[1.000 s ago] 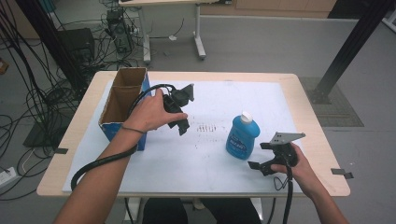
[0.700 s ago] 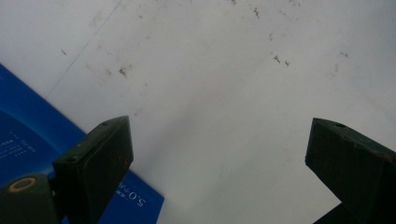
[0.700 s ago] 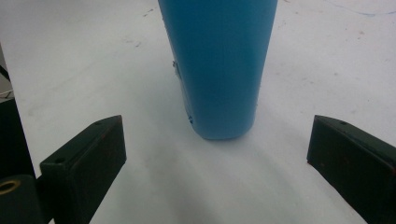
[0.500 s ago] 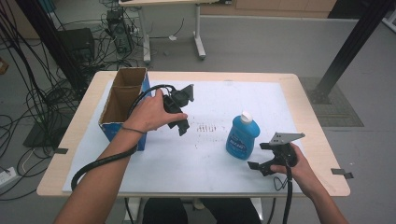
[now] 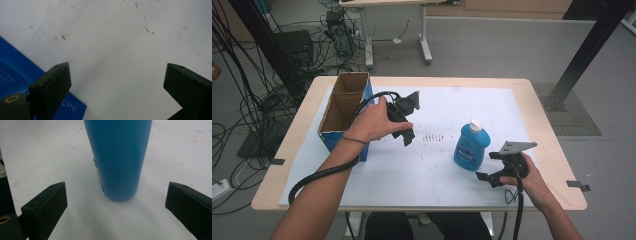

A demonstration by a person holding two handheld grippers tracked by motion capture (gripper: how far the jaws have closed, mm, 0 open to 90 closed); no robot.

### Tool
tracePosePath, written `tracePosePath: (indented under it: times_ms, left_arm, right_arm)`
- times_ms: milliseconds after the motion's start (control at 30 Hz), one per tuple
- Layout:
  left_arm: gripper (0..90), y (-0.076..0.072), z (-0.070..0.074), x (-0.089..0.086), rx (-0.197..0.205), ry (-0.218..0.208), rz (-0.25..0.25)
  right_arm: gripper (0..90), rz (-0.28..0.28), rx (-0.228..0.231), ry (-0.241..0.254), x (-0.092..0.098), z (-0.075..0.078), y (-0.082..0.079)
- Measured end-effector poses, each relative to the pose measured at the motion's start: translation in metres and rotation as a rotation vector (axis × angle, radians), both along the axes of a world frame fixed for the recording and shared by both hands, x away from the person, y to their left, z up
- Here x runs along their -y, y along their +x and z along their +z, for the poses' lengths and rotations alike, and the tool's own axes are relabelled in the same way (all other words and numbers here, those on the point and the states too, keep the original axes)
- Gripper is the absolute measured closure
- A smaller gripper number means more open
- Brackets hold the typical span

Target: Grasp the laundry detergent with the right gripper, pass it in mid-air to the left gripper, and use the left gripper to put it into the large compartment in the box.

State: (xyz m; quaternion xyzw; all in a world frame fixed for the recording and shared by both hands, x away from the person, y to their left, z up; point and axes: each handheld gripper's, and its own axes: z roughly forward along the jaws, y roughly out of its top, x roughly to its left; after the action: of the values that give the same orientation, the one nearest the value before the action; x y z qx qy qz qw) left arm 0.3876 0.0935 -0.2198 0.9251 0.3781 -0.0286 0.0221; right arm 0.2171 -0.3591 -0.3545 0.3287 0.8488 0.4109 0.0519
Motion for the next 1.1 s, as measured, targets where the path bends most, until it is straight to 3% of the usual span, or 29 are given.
tracePosePath:
  times_ms: [1100]
  left_arm:
    - [8.1,-0.005,-0.002,-0.003,0.005,-0.013,-0.004]
  right_arm:
    - [3.7,-0.011,0.068,0.081,-0.013,-0.024,0.003]
